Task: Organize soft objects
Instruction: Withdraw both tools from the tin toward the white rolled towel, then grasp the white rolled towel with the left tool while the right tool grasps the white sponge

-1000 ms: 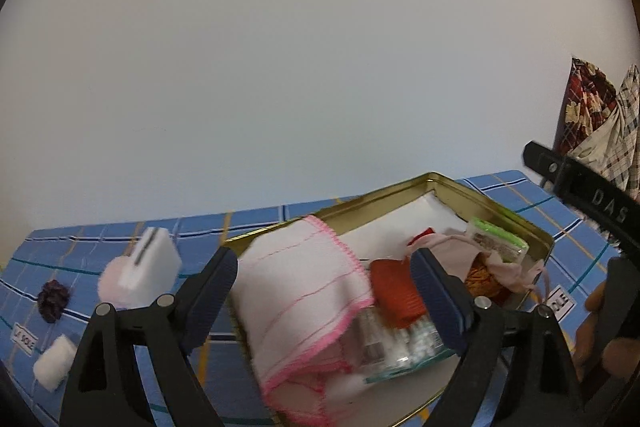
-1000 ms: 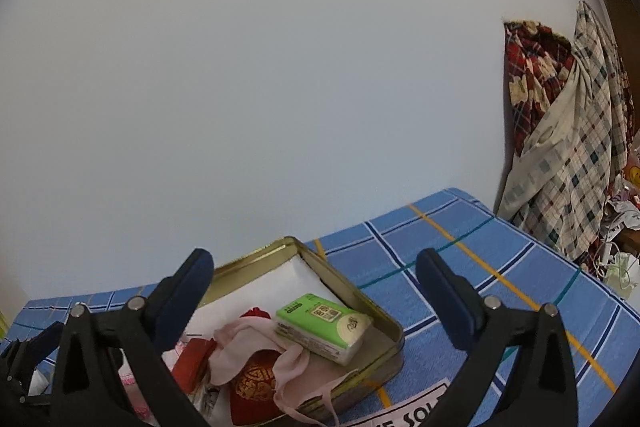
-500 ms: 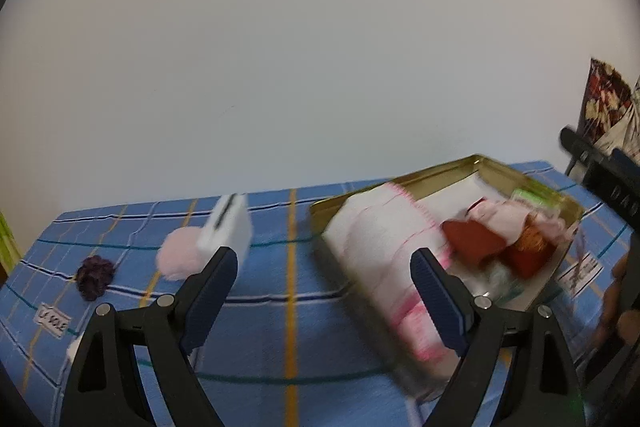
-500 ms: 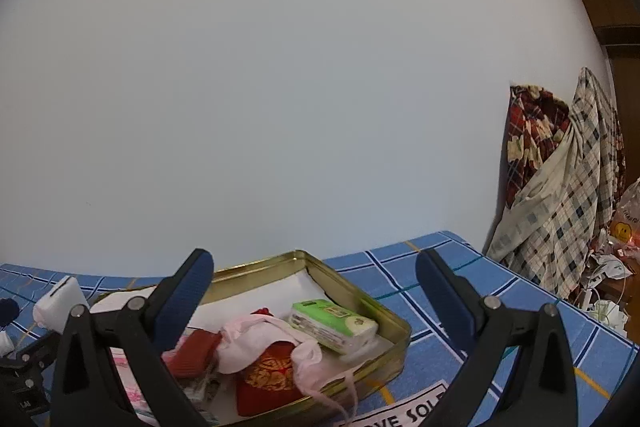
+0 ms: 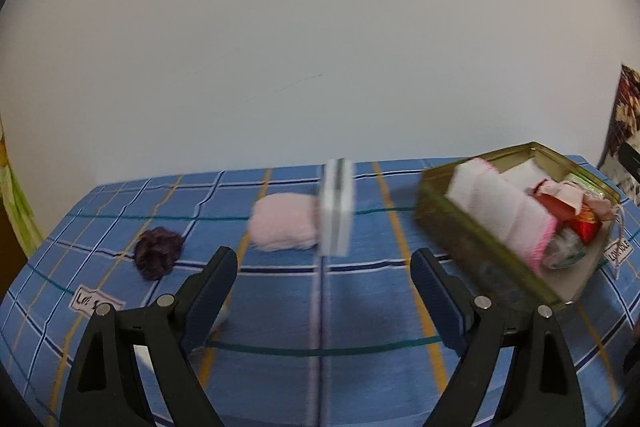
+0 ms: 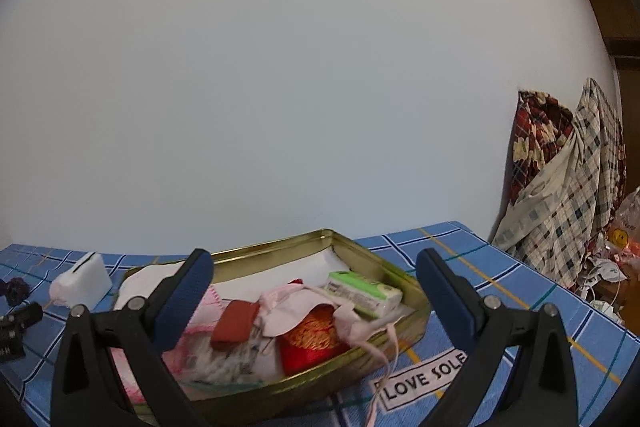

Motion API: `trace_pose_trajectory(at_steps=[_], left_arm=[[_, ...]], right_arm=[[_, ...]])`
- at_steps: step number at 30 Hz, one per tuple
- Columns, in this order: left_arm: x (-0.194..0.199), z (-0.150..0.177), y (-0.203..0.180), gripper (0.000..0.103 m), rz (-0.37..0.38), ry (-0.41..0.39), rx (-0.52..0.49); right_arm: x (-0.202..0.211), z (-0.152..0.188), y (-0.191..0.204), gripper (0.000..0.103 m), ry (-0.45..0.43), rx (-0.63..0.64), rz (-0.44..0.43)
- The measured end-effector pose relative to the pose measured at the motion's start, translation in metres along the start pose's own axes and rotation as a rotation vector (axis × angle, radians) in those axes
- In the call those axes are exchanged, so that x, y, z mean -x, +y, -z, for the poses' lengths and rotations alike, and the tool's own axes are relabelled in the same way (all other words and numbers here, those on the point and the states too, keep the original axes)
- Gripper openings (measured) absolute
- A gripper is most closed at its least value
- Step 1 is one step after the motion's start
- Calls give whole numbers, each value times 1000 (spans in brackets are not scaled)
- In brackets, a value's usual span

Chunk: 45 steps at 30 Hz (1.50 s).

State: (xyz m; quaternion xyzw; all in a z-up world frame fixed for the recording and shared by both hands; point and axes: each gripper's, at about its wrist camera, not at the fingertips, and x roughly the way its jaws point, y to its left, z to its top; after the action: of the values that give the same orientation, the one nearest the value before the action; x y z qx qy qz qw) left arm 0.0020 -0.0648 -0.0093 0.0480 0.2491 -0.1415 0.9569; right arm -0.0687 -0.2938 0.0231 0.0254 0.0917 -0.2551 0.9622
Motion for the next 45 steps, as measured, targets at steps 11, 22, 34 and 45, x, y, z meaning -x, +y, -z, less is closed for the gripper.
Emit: trace_pose_trajectory(at_steps=[11, 22, 34, 45], left_arm=[[-3, 14, 61, 90, -30, 71, -16], [-11, 25, 108, 90, 32, 179, 9], [-38, 36, 121, 88, 109, 348, 44], [-35, 33, 107, 34, 152, 335, -17]], right_arm=[[24, 6, 40, 103, -16, 77, -55], [34, 20, 121, 103, 52, 128, -224], [28, 28, 168, 103, 127, 155, -327], [13, 31, 185, 103, 188, 156, -358]])
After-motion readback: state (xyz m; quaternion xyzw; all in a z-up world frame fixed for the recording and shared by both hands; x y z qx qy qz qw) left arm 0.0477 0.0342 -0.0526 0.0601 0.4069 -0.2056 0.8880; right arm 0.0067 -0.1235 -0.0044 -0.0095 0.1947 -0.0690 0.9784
